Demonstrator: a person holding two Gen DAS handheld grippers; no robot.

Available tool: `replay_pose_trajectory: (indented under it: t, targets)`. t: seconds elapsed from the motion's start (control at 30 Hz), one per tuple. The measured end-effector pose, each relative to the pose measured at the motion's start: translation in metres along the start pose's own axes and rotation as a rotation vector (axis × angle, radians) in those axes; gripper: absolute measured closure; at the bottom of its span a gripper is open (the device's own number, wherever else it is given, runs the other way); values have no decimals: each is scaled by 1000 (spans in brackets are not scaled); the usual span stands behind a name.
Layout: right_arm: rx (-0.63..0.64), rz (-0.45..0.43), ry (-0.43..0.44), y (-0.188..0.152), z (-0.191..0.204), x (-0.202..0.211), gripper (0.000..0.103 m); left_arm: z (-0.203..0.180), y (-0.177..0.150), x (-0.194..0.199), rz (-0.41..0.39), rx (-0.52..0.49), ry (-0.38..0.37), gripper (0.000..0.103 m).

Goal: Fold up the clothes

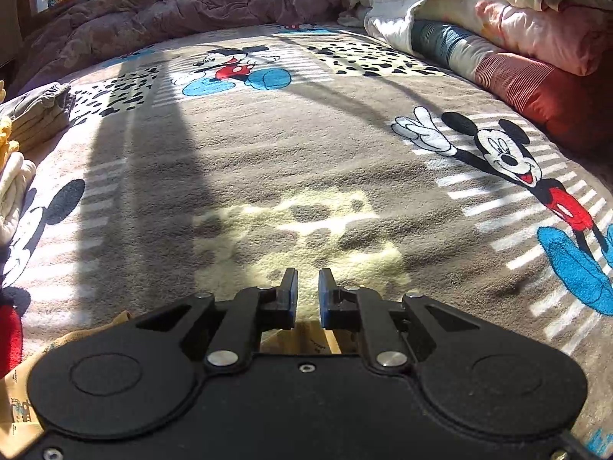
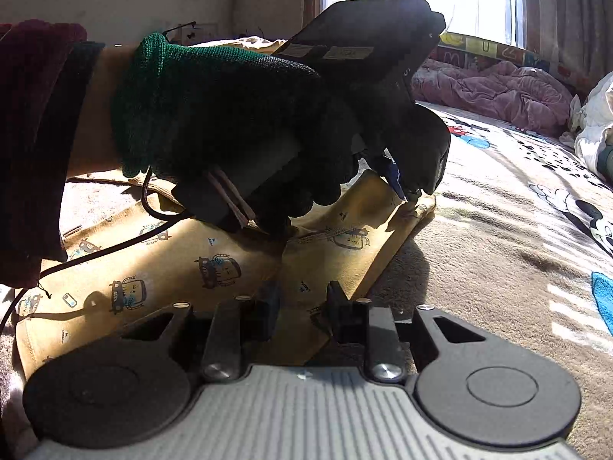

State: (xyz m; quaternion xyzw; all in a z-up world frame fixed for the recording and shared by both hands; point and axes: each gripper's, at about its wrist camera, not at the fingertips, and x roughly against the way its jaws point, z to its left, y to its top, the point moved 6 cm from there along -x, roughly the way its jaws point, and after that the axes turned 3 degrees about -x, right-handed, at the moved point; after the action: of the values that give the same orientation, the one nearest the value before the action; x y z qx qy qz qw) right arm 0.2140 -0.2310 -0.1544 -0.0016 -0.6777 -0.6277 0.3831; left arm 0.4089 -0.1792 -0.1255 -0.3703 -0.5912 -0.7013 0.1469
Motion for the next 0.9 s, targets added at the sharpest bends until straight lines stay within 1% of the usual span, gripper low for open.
replay_pose_trajectory:
  t: [0.07, 0.13, 0.2, 0.23, 0.33, 0.5, 0.67, 0.7, 0.87, 0.9]
  targets:
    - [-1, -1, 0, 0, 0, 1, 75, 12, -7, 23, -24, 6, 30, 92]
    - [-7, -3, 2, 1, 0, 1, 75, 32, -20, 47, -42, 49, 33, 79]
    - [-14, -5, 4, 1, -1, 2, 75, 53, -34, 71, -66, 103, 41, 57]
    - [-25, -7, 8, 2, -3, 4, 75, 67, -44, 86, -82, 145, 48, 54]
    - [-73, -19, 21, 4, -9, 8, 75, 105, -71, 120, -108, 263, 71, 50]
    - [-183, -48, 44, 6, -27, 14, 74, 152, -100, 136, -110, 437, 77, 47]
    - [-202, -46, 35, 3, -30, 13, 74, 198, -129, 153, -112, 611, 82, 47]
    - [-200, -43, 33, 3, -30, 12, 74, 206, -133, 154, -108, 635, 85, 47]
    - [-198, -37, 24, 1, -29, 8, 74, 222, -139, 134, -66, 642, 85, 47]
    - [-201, -35, 24, 1, -30, 8, 74, 224, -140, 131, -62, 642, 84, 48]
